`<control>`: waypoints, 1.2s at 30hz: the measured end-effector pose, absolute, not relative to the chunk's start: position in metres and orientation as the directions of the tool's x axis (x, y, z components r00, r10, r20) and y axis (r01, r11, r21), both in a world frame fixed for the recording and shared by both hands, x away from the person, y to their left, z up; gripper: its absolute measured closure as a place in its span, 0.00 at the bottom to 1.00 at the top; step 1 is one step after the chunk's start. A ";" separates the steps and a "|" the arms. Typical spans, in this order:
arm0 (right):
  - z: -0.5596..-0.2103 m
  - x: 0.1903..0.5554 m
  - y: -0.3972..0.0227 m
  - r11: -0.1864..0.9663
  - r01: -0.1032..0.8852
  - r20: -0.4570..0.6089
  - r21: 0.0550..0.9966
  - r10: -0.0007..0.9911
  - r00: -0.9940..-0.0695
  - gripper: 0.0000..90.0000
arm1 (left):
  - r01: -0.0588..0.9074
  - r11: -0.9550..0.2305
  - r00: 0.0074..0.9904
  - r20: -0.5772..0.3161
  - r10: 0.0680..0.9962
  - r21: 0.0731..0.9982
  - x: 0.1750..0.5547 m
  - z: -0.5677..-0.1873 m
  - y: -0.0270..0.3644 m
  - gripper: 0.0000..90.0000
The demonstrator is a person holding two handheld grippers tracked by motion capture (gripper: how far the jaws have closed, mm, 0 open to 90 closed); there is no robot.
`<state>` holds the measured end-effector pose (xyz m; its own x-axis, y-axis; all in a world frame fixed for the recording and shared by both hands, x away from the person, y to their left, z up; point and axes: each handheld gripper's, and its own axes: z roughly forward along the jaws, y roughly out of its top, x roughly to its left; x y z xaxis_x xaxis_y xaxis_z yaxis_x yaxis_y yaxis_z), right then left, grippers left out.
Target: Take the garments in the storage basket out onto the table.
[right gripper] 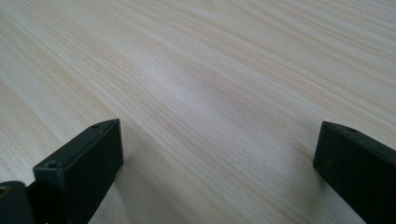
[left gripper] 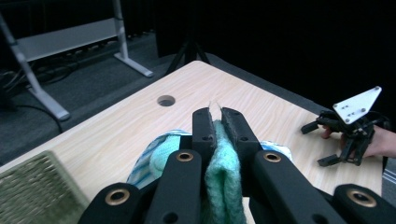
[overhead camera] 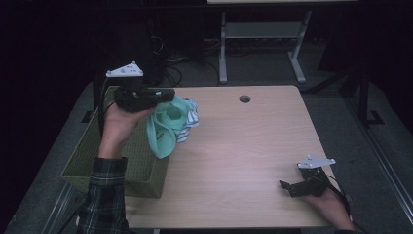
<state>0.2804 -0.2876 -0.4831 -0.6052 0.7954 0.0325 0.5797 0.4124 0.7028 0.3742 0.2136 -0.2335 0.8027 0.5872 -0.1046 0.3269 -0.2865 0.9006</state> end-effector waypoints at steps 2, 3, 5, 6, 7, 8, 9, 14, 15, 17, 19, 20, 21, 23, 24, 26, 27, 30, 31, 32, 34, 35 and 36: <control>-0.483 0.280 -0.288 0.412 0.580 0.033 0.703 0.795 -0.605 0.01 | 0.325 -0.290 0.811 -0.107 0.576 0.900 0.376 -0.237 0.205 0.93; -0.483 0.280 -0.288 0.412 0.580 0.033 0.703 0.796 -0.605 0.01 | 0.325 -0.290 0.812 -0.109 0.573 0.900 0.376 -0.238 0.203 0.93; -0.483 0.280 -0.288 0.412 0.580 0.033 0.703 0.795 -0.605 0.01 | 0.329 -0.294 0.817 -0.114 0.566 0.897 0.378 -0.241 0.196 0.93; -0.483 0.280 -0.288 0.412 0.580 0.033 0.703 0.795 -0.605 0.01 | 0.331 -0.293 0.818 -0.118 0.563 0.897 0.378 -0.242 0.193 0.93; -0.483 0.280 -0.288 0.412 0.580 0.033 0.703 0.795 -0.605 0.01 | 0.332 -0.295 0.820 -0.120 0.560 0.896 0.379 -0.244 0.190 0.93; -0.483 0.280 -0.288 0.412 0.580 0.033 0.703 0.795 -0.605 0.01 | 0.333 -0.297 0.822 -0.121 0.557 0.895 0.379 -0.246 0.187 0.93; -0.483 0.280 -0.288 0.412 0.580 0.033 0.703 0.795 -0.605 0.01 | 0.334 -0.300 0.824 -0.123 0.553 0.894 0.380 -0.247 0.185 0.93; -0.483 0.280 -0.288 0.412 0.580 0.033 0.703 0.795 -0.605 0.01 | 0.339 -0.306 0.836 -0.136 0.531 0.889 0.382 -0.257 0.167 0.93; -0.483 0.280 -0.288 0.413 0.580 0.032 0.703 0.795 -0.606 0.01 | 0.341 -0.309 0.839 -0.140 0.525 0.888 0.382 -0.259 0.163 0.93; -0.483 0.280 -0.288 0.412 0.580 0.033 0.703 0.795 -0.605 0.01 | 0.343 -0.312 0.844 -0.144 0.517 0.886 0.382 -0.262 0.157 0.93; -0.483 0.280 -0.288 0.412 0.580 0.033 0.703 0.795 -0.605 0.01 | 0.344 -0.318 0.849 -0.148 0.508 0.884 0.382 -0.267 0.150 0.93; -0.483 0.280 -0.288 0.412 0.580 0.033 0.703 0.795 -0.605 0.01 | 0.344 -0.318 0.849 -0.148 0.508 0.884 0.382 -0.267 0.150 0.93; -0.483 0.280 -0.288 0.412 0.580 0.033 0.703 0.796 -0.605 0.01 | 0.351 -0.316 0.850 -0.159 0.502 0.881 0.382 -0.271 0.142 0.93; -0.483 0.280 -0.288 0.412 0.580 0.033 0.703 0.795 -0.605 0.01 | 0.352 -0.319 0.853 -0.162 0.496 0.880 0.381 -0.276 0.135 0.93; -0.483 0.280 -0.288 0.412 0.580 0.032 0.703 0.795 -0.605 0.01 | 0.354 -0.320 0.854 -0.164 0.493 0.879 0.381 -0.278 0.132 0.93; -0.483 0.280 -0.288 0.413 0.580 0.033 0.703 0.795 -0.605 0.01 | 0.355 -0.324 0.858 -0.168 0.486 0.877 0.381 -0.284 0.125 0.93; -0.483 0.280 -0.288 0.412 0.580 0.033 0.703 0.795 -0.605 0.01 | 0.358 -0.324 0.859 -0.173 0.482 0.876 0.382 -0.286 0.121 0.93; -0.483 0.280 -0.288 0.412 0.580 0.033 0.703 0.795 -0.605 0.01 | 0.364 -0.328 0.861 -0.181 0.475 0.872 0.381 -0.293 0.112 0.93; -0.483 0.280 -0.288 0.413 0.579 0.032 0.703 0.795 -0.606 0.01 | 0.365 -0.331 0.863 -0.182 0.471 0.870 0.381 -0.295 0.109 0.93; -0.483 0.280 -0.288 0.412 0.580 0.033 0.703 0.795 -0.605 0.01 | 0.368 -0.331 0.864 -0.187 0.468 0.869 0.380 -0.298 0.106 0.93; -0.483 0.280 -0.288 0.413 0.579 0.032 0.703 0.795 -0.606 0.01 | 0.373 -0.332 0.864 -0.194 0.464 0.866 0.380 -0.303 0.101 0.93; -0.483 0.280 -0.288 0.412 0.579 0.032 0.703 0.795 -0.605 0.01 | 0.375 -0.329 0.865 -0.200 0.461 0.867 0.380 -0.306 0.099 0.93; -0.483 0.280 -0.288 0.412 0.579 0.032 0.703 0.795 -0.605 0.01 | 0.375 -0.329 0.865 -0.200 0.461 0.867 0.380 -0.306 0.099 0.93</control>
